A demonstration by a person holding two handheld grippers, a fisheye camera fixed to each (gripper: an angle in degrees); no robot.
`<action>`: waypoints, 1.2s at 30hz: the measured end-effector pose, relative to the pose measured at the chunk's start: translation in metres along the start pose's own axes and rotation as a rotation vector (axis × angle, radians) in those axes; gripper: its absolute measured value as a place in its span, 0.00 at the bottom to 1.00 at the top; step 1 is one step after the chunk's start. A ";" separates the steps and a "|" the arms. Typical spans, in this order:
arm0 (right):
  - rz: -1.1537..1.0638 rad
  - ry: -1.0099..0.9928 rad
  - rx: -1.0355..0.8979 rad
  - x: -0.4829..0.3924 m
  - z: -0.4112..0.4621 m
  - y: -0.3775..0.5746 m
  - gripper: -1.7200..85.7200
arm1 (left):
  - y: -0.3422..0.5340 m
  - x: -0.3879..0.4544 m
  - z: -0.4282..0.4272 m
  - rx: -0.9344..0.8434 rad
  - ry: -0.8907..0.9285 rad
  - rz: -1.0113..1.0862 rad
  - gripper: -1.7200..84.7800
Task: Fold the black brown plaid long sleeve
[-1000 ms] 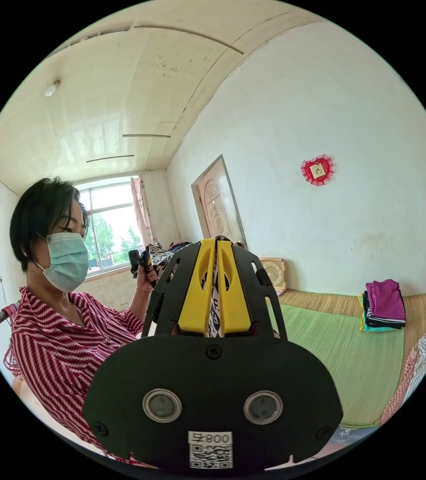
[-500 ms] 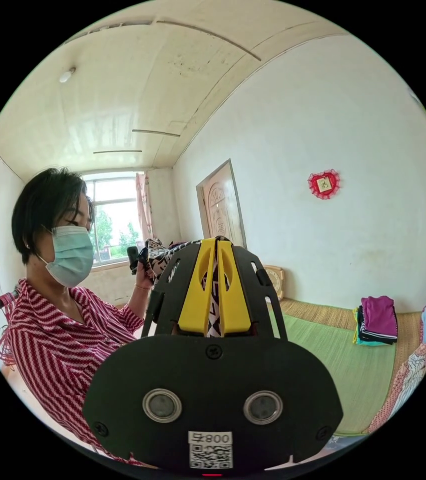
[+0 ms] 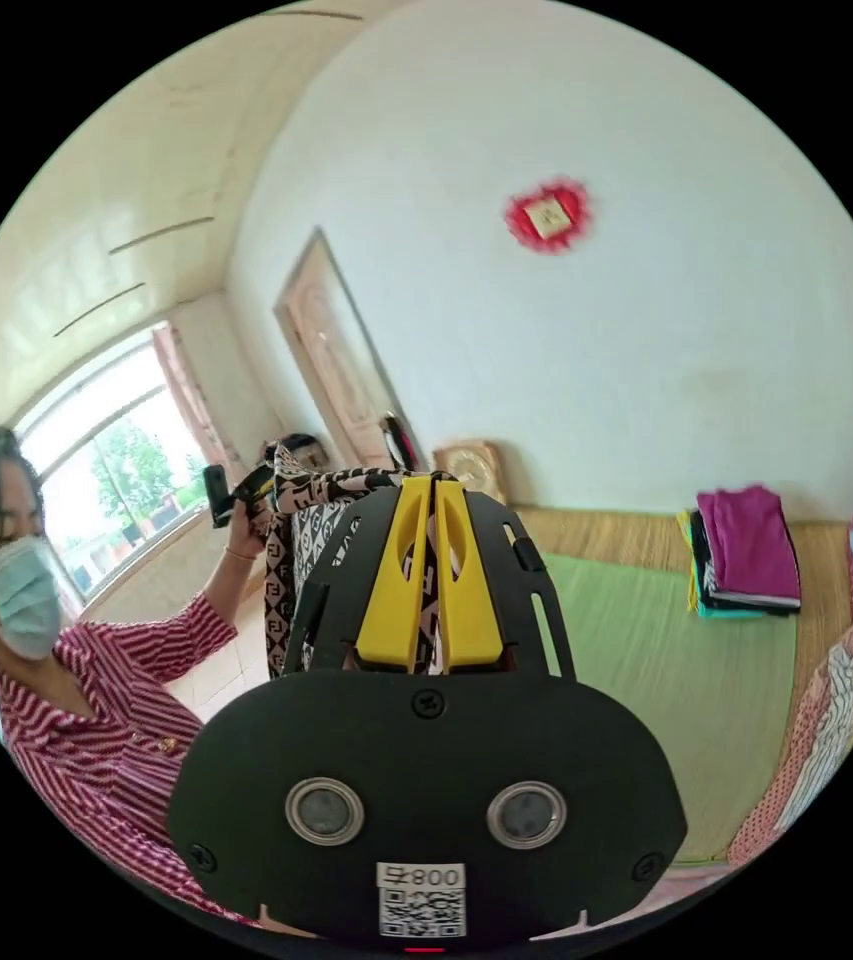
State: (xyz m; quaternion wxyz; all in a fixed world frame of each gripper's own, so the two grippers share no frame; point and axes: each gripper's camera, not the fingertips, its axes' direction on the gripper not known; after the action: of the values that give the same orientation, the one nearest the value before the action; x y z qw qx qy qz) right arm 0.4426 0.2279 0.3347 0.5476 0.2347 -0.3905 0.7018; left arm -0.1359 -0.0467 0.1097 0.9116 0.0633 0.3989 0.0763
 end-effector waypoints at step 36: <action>0.773 0.131 -0.525 0.333 0.008 0.152 0.07 | 0.030 -0.283 0.078 -0.717 -0.373 -0.325 0.03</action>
State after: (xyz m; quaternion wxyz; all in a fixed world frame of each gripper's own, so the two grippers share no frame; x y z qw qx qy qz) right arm 0.2010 0.4018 0.5470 0.3106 -0.1192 -0.5783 0.7449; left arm -0.2708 -0.0756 0.3705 0.9325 -0.3082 0.1806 0.0528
